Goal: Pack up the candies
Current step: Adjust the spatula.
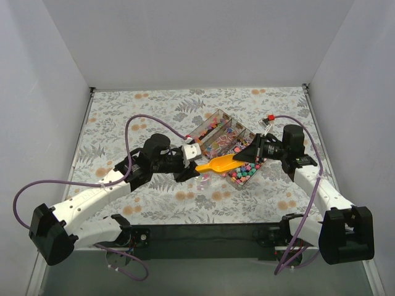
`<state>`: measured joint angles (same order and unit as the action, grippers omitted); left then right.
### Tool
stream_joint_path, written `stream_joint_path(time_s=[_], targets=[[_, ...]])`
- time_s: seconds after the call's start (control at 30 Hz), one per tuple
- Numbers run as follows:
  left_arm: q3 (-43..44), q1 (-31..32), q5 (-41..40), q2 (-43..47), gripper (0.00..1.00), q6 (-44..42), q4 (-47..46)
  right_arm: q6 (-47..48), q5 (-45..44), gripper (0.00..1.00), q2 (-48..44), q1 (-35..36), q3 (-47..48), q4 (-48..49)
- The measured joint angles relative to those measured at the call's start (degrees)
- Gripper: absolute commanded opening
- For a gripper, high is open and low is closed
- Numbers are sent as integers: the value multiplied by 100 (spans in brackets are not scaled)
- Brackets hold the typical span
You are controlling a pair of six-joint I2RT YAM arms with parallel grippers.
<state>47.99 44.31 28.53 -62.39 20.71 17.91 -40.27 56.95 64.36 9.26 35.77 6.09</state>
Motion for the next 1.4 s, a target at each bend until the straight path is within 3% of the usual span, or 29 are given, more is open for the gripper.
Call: stream_joint_path(time_s=[0.3,1.3,1.4], targets=[[83,39,170,-20,38,-160,11,-236,28,1,20,66,-24,90],[352,195,-114,-468,33,-446,601,-481,68,1,63,79,-195,358],[352,195,-122,-470,29,-455,656,-481,83,1,63,79,-195,358]])
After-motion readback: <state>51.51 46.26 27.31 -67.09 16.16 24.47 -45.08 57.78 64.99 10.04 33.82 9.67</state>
